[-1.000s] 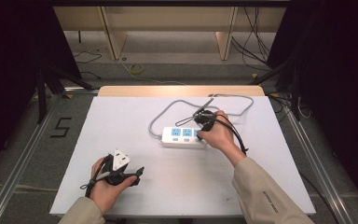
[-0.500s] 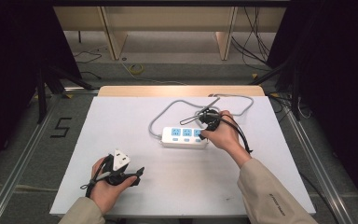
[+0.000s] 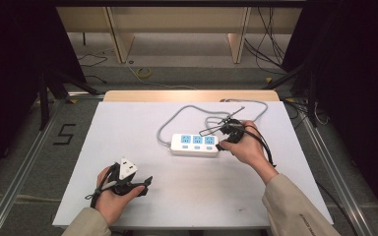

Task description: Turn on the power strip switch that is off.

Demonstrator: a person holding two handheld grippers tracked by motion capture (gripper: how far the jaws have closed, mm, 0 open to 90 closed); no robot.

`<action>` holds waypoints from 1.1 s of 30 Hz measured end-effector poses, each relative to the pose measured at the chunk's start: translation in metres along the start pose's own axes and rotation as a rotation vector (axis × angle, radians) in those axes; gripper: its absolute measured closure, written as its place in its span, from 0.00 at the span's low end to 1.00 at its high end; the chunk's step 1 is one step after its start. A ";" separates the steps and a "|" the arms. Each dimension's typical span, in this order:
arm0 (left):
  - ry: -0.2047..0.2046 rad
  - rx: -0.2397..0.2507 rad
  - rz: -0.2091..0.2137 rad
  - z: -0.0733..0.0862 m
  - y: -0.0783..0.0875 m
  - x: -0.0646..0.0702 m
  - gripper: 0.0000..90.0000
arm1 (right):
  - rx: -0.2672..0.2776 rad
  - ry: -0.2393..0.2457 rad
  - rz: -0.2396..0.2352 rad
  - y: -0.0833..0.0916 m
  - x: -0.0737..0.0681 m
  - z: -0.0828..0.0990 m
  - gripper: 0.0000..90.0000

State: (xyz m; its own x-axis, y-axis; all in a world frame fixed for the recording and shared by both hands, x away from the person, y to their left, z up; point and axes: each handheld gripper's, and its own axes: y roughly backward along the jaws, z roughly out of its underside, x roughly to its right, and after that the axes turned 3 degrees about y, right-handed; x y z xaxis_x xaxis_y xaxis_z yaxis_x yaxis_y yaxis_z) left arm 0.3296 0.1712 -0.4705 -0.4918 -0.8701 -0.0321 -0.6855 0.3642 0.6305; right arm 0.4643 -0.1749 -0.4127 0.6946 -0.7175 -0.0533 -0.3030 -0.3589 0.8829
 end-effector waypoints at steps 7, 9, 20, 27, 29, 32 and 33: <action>0.003 -0.003 0.004 0.000 -0.001 0.001 0.27 | 0.029 0.000 -0.003 0.011 0.003 0.019 0.82; 0.004 -0.004 0.003 0.000 -0.001 0.001 0.27 | 0.033 -0.002 0.005 0.013 0.004 0.023 0.81; 0.005 -0.006 0.003 0.001 -0.002 0.001 0.27 | 0.082 -0.011 -0.016 0.019 0.008 0.046 0.75; 0.009 -0.005 0.001 0.001 -0.002 0.000 0.27 | 0.105 -0.016 -0.006 0.023 0.010 0.060 0.70; 0.009 -0.005 0.001 0.001 -0.001 0.000 0.27 | 0.115 -0.018 -0.003 0.024 0.010 0.064 0.68; 0.009 -0.005 0.000 0.001 -0.001 0.000 0.27 | 0.125 -0.021 0.000 0.026 0.010 0.071 0.68; 0.009 -0.003 -0.001 0.001 -0.001 0.000 0.27 | 0.126 -0.020 0.003 0.026 0.011 0.073 0.67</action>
State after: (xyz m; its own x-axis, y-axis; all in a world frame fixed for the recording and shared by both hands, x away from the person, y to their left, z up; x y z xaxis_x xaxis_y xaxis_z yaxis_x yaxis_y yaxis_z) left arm 0.3300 0.1710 -0.4722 -0.4864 -0.8734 -0.0252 -0.6842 0.3627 0.6327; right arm 0.4157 -0.2357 -0.4244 0.6809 -0.7298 -0.0615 -0.3855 -0.4285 0.8172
